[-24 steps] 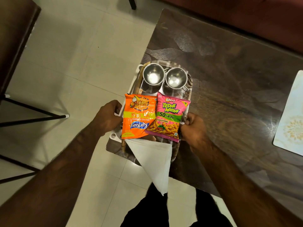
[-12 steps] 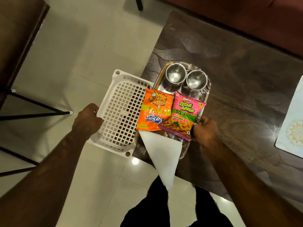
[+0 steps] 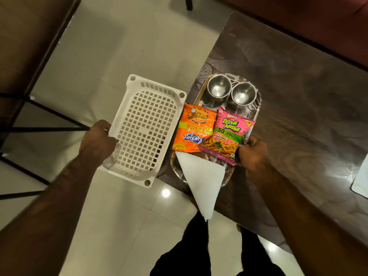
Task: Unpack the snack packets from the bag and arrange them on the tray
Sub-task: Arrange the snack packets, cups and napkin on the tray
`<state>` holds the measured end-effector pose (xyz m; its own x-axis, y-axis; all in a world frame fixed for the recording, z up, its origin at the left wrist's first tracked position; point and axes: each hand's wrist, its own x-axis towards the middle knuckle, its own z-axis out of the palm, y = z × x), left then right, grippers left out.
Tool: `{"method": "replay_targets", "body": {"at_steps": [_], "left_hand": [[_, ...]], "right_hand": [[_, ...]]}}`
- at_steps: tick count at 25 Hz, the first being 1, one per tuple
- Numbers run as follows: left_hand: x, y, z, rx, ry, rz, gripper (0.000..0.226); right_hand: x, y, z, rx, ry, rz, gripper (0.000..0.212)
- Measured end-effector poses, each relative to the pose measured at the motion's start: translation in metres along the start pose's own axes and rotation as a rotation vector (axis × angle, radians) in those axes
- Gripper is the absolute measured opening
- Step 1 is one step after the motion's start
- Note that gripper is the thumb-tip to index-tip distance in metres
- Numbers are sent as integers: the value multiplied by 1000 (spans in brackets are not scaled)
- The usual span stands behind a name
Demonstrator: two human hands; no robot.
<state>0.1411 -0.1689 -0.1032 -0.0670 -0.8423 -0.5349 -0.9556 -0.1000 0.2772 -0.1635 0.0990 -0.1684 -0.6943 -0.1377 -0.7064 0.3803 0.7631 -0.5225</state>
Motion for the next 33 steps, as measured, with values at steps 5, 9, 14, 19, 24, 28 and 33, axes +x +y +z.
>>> {"method": "replay_targets", "body": {"at_steps": [5,9,14,19,24,28,33], "left_hand": [[4,2,4,-102,-44,-29,34],[5,4,7,-130,-72,-20,36],[4,10,14,-128,-99,-33,36],[-2,21,32,-126,-120,-33,32],[-7,30,52,-97,-130,-21,30],[-10,40,68,-70,-152,2,29],[-13,56,84,-30,-163,21,30]], "right_hand": [[-2,-2,14,7,14,0,21],[-2,-1,13,-5,12,0,25],[-1,0,6,-33,24,5,21],[5,7,-16,-73,92,38,28],[9,21,-47,-128,147,30,34],[7,35,-67,-143,168,49,29],[6,40,-83,-197,166,45,32]]}}
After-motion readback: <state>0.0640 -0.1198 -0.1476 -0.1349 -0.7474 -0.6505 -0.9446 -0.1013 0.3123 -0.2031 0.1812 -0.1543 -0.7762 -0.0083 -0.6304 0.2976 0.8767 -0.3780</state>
